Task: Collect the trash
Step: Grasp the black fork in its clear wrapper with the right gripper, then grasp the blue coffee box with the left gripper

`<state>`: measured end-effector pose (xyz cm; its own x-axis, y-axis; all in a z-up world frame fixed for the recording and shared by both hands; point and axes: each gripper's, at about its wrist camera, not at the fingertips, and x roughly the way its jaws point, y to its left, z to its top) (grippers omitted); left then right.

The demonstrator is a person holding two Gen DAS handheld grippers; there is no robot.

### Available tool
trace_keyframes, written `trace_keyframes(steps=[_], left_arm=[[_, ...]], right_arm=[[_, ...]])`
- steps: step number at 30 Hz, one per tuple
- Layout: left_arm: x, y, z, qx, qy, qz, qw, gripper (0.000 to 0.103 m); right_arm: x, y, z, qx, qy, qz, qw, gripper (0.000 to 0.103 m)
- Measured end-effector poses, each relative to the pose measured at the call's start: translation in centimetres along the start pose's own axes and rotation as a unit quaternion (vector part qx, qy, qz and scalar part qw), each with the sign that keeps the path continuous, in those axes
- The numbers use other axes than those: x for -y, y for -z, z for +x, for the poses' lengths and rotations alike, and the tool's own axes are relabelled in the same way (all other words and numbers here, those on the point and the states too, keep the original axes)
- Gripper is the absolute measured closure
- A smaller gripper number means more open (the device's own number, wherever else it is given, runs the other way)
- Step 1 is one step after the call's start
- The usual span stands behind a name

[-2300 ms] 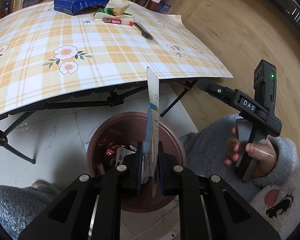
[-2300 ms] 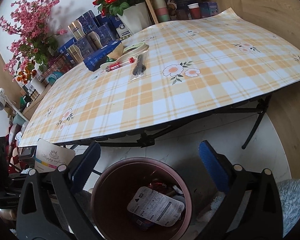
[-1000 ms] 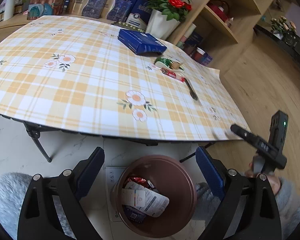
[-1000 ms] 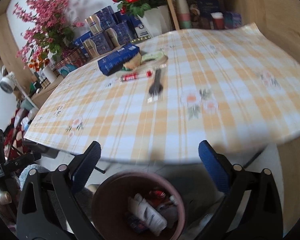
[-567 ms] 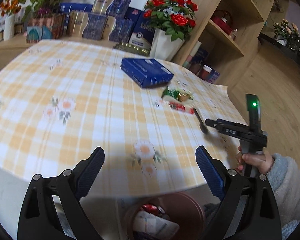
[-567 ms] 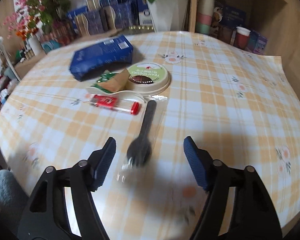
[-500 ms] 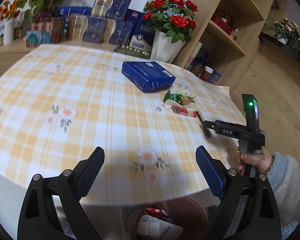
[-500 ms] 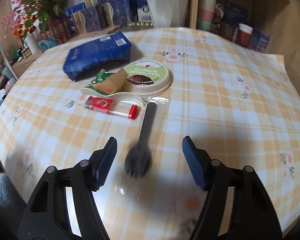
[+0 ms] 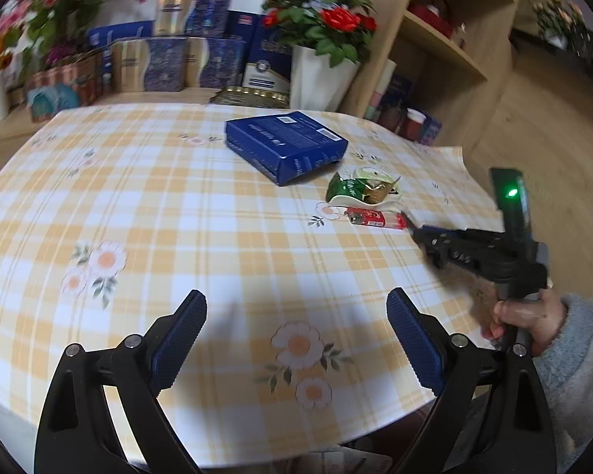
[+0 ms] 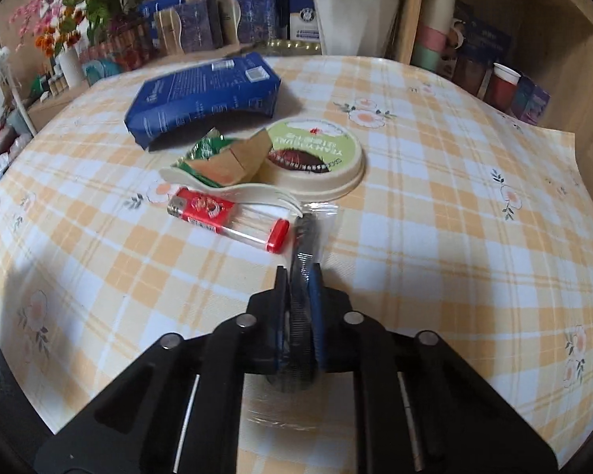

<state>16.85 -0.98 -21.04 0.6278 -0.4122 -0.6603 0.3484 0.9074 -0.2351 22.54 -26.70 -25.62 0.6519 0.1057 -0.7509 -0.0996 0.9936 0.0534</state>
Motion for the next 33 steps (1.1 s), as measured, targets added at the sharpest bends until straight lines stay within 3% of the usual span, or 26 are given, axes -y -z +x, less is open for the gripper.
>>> trace_keyframes(steps=[3,8,12,16,26,31,33], left_arm=[[1.3,-2.2,1.5,-0.002,-0.011,0.043,0.9990,0.013],[3.1,-7.3,5.9,-0.001,-0.046,0.116,0.9921,0.013],[4.6,-10.8,11.5,-0.021,-0.104,0.186,0.9768,0.013],[6.3,-12.4,16.1,-0.046,-0.134,0.240,0.9604,0.013],[6.7,-13.0,22.6,-0.088,-0.223,0.294,0.9253,0.016],[5.7,-13.7,23.9,-0.106,-0.238,0.304,0.9163,0.016],[5.6,-14.0,24.2,-0.114,-0.231,0.309,0.9158,0.025]], right_arm=[[1.6,0.2,-1.5,0.044,-0.014,0.035,0.998,0.089],[4.1,0.4,-2.3,0.064,-0.031,0.096,0.993,0.089],[4.6,0.4,-2.1,0.062,-0.040,0.110,0.991,0.089],[4.8,0.5,-1.9,0.059,-0.046,0.114,0.991,0.089],[5.6,0.7,-1.5,0.052,-0.067,0.136,0.987,0.089],[5.5,0.6,-1.3,0.048,-0.070,0.136,0.987,0.089],[5.4,0.6,-1.4,0.047,-0.070,0.134,0.987,0.089]])
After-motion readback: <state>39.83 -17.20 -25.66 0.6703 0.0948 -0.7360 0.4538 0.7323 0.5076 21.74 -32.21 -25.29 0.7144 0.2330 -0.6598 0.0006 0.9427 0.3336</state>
